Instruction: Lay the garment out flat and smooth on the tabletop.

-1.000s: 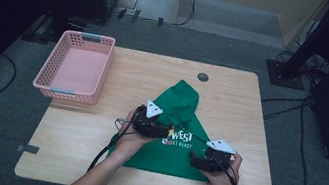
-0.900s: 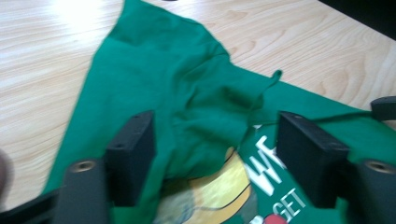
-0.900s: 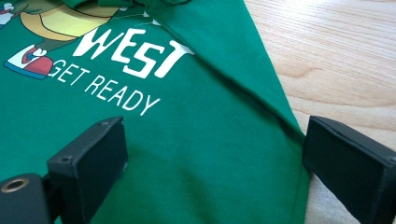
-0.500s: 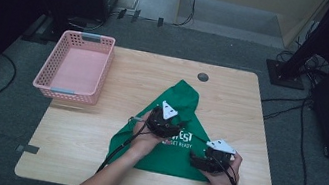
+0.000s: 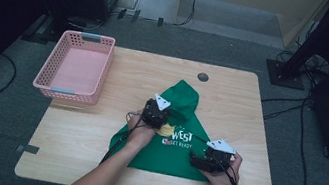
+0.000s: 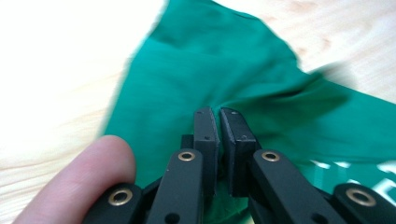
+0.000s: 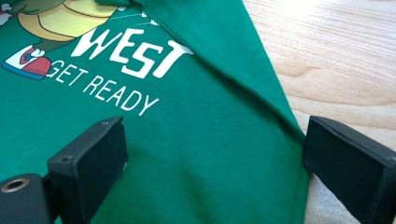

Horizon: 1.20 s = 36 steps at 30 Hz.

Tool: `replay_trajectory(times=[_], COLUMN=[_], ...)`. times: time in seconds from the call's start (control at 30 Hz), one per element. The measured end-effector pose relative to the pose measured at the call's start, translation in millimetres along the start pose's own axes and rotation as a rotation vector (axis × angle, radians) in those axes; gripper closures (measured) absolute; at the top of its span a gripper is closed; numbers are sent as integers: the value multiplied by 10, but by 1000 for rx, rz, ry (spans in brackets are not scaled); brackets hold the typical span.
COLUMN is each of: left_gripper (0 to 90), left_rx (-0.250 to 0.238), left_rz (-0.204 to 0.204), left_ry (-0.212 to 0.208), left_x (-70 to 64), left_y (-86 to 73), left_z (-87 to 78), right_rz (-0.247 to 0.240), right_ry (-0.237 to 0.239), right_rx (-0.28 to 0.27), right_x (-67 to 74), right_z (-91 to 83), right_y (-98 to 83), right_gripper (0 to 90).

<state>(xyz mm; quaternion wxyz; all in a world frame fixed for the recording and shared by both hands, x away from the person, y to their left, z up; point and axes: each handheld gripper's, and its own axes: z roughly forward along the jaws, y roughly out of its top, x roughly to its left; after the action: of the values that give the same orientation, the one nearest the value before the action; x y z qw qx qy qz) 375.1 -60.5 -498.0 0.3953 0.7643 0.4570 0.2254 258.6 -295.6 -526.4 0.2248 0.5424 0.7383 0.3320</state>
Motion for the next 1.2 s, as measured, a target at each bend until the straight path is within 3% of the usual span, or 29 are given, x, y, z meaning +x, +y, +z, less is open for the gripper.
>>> replay_trajectory(times=[0.23, 0.4, 0.57, 0.77, 0.87, 0.97, 1.03, 1.07, 1.2], left_gripper=[878, 876, 865, 856, 793, 661, 589, 543, 453], left_rx=[-15, 2, 22, 47, 62, 41, 6, -2, -26], left_rz=[-110, -175, -221, -225, -249, -273, -281, -275, -226], left_ry=[99, 145, 192, 219, 209, 164, 109, 79, 25], left_x=[533, 840, 1040, 1140, 1202, 1210, 1181, 1159, 1053], left_y=[58, 42, 19, 13, 25, 61, 97, 118, 169], left_z=[-68, -49, -3, 74, 98, 34, -55, -96, -236], right_rz=[2, 2, -9, -16, -14, -14, -15, -15, -14], right_ry=[-5, -5, 2, 13, 11, 10, 12, 11, 11], right_rx=[2, 3, 4, 8, 6, 8, 6, 6, 7], right_x=[-1, -14, -53, -105, -124, -125, -127, -127, -126], right_z=[-11, -58, -134, -225, -254, -254, -253, -253, -251], right_y=[-10, -54, -123, -203, -232, -231, -232, -232, -231], right_gripper=[66, 65, 64, 64, 63, 59, 59, 58, 55])
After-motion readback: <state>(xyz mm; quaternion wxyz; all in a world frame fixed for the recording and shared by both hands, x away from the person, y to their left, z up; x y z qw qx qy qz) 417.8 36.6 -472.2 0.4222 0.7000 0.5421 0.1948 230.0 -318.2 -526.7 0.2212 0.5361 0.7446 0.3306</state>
